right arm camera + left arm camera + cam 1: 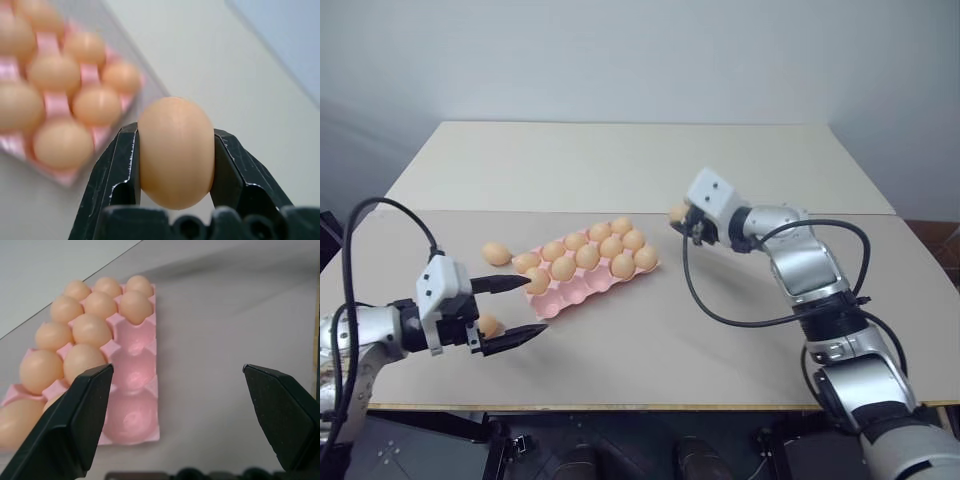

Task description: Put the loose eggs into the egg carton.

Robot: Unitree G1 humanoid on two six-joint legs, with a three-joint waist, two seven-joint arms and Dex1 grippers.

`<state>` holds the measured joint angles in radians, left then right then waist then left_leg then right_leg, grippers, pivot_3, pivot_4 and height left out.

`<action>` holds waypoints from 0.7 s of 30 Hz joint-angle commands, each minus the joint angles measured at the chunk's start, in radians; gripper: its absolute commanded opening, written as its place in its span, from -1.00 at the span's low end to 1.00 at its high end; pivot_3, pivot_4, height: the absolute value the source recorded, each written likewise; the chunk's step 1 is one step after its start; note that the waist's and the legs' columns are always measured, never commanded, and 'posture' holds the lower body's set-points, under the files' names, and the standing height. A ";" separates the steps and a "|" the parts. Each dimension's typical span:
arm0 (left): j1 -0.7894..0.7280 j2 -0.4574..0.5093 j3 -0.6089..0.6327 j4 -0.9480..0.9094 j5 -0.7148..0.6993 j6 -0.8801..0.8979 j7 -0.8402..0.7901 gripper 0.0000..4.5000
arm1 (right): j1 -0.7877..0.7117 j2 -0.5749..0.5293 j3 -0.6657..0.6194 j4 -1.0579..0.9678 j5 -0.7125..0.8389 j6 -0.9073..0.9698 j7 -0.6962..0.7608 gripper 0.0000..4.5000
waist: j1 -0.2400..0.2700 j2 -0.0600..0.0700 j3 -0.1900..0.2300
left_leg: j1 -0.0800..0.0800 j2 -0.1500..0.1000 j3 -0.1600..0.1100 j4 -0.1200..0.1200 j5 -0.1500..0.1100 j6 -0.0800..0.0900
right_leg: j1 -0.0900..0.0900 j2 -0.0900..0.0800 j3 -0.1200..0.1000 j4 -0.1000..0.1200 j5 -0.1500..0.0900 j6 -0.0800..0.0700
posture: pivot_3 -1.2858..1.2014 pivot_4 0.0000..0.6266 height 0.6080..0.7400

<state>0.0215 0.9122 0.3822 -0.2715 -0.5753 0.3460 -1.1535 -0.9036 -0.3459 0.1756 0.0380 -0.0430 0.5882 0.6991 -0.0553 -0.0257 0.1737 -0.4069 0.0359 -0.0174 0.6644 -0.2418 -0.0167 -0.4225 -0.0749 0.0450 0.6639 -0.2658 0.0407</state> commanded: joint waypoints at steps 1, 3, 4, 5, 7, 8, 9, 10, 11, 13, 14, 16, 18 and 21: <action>0.028 0.019 0.064 -0.011 -0.005 -0.012 -0.008 1.00 | 0.014 0.106 -0.033 -0.118 0.060 0.073 -0.089 -0.27 | -0.001 0.000 0.000 | 0.000 0.000 0.000 0.000 0.000 0.000 | 0.000 0.000 0.000 0.000 0.000 0.000 | 0.03 -0.52 1.00; 0.046 0.022 0.087 -0.017 -0.007 -0.009 -0.008 1.00 | 0.053 0.189 -0.004 -0.143 0.068 0.066 -0.140 -0.27 | 0.002 0.000 0.000 | 0.000 0.000 0.000 0.000 0.000 0.000 | 0.001 -0.001 -0.001 0.000 0.000 0.000 | 0.03 -0.52 1.00; 0.051 0.023 0.094 -0.019 -0.009 -0.007 -0.008 1.00 | 0.066 0.214 0.009 -0.149 0.069 0.067 -0.156 -0.27 | 0.005 -0.001 0.000 | 0.000 0.000 0.000 0.000 0.000 0.000 | 0.001 -0.001 -0.001 0.000 0.000 0.000 | 0.03 -0.52 1.00; 0.055 0.024 0.099 -0.021 -0.010 -0.004 -0.006 1.00 | 0.084 0.231 0.032 -0.155 0.062 0.056 -0.165 -0.27 | 0.009 -0.001 0.000 | 0.000 0.000 0.000 0.000 0.000 0.000 | 0.001 -0.001 -0.001 0.000 0.000 0.000 | 0.03 -0.52 1.00; 0.068 0.025 0.107 -0.031 -0.009 -0.001 -0.004 1.00 | 0.131 0.261 0.086 -0.161 0.055 0.023 -0.171 -0.27 | 0.013 -0.001 0.000 | -0.001 -0.001 0.000 0.000 0.001 -0.001 | 0.001 -0.001 -0.002 0.000 0.000 0.000 | 0.03 -0.52 1.00; 0.075 0.024 0.112 -0.036 -0.009 0.002 -0.001 1.00 | 0.157 0.271 0.114 -0.160 0.050 0.002 -0.174 -0.27 | 0.013 -0.001 -0.001 | -0.001 -0.001 0.000 0.000 0.001 -0.001 | 0.001 -0.002 -0.002 0.000 0.000 0.000 | 0.03 -0.52 1.00; 0.078 0.023 0.114 -0.039 -0.010 0.003 0.001 1.00 | 0.172 0.276 0.131 -0.158 0.047 -0.011 -0.177 -0.27 | 0.013 -0.001 -0.001 | -0.001 -0.001 0.000 0.000 0.001 -0.001 | 0.001 -0.002 -0.002 -0.001 0.000 0.000 | 0.03 -0.52 1.00; 0.084 0.023 0.120 -0.046 -0.012 0.006 0.002 1.00 | 0.187 0.284 0.145 -0.154 0.045 -0.014 -0.183 -0.27 | 0.012 -0.001 -0.001 | -0.001 -0.001 0.000 0.000 0.001 -0.002 | 0.001 -0.002 -0.002 -0.001 0.000 0.000 | 0.03 -0.52 1.00; 0.090 0.023 0.125 -0.051 -0.014 0.008 0.004 1.00 | 0.198 0.291 0.154 -0.152 0.047 -0.013 -0.186 -0.27 | 0.011 -0.001 -0.001 | -0.001 -0.001 0.000 0.000 0.001 -0.002 | 0.001 -0.002 -0.002 -0.001 0.000 0.000 | 0.03 -0.52 1.00; 0.101 0.024 0.134 -0.062 -0.019 0.015 0.006 1.00 | 0.207 0.308 0.150 -0.152 0.068 0.029 -0.191 -0.27 | 0.010 -0.001 -0.001 | 0.000 -0.001 0.000 0.000 0.001 -0.002 | 0.001 -0.002 -0.002 -0.001 0.000 0.000 | 0.03 -0.52 1.00; 0.106 0.025 0.139 -0.065 -0.021 0.017 0.006 1.00 | 0.210 0.312 0.153 -0.145 0.068 0.020 -0.196 -0.27 | 0.008 -0.001 -0.001 | 0.000 -0.001 0.000 0.000 0.001 -0.002 | 0.000 -0.001 -0.002 -0.001 0.000 0.000 | 0.03 -0.52 1.00; 0.113 0.026 0.147 -0.071 -0.022 0.022 0.008 1.00 | 0.214 0.319 0.162 -0.125 0.063 -0.010 -0.204 -0.27 | 0.006 -0.001 -0.001 | 0.001 -0.001 0.000 0.000 0.001 -0.002 | 0.001 -0.001 -0.001 -0.001 0.000 0.000 | 0.03 -0.52 1.00; 0.117 0.026 0.152 -0.074 -0.023 0.025 0.010 1.00 | 0.214 0.322 0.175 -0.105 0.053 -0.040 -0.208 -0.27 | 0.006 -0.001 -0.001 | 0.001 -0.001 0.000 0.000 0.001 -0.002 | 0.001 -0.001 -0.001 -0.001 0.000 0.000 | 0.03 -0.52 1.00; 0.118 0.030 0.153 -0.073 -0.022 0.031 0.010 1.00 | 0.205 0.333 0.185 -0.074 0.057 -0.066 -0.199 -0.27 | 0.007 -0.001 -0.001 | 0.001 -0.001 0.000 0.000 0.001 -0.002 | 0.001 -0.001 -0.001 -0.001 0.000 0.000 | 0.03 -0.52 1.00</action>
<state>0.1376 0.9268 0.4949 -0.3195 -0.5869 0.3763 -1.1475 -0.6860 -0.0269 0.3532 -0.0255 0.0116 0.5634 0.4991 -0.0484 -0.0270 0.1730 -0.4064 0.0353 -0.0176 0.6644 -0.2407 -0.0187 -0.4217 -0.0759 0.0435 0.6632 -0.2658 0.0405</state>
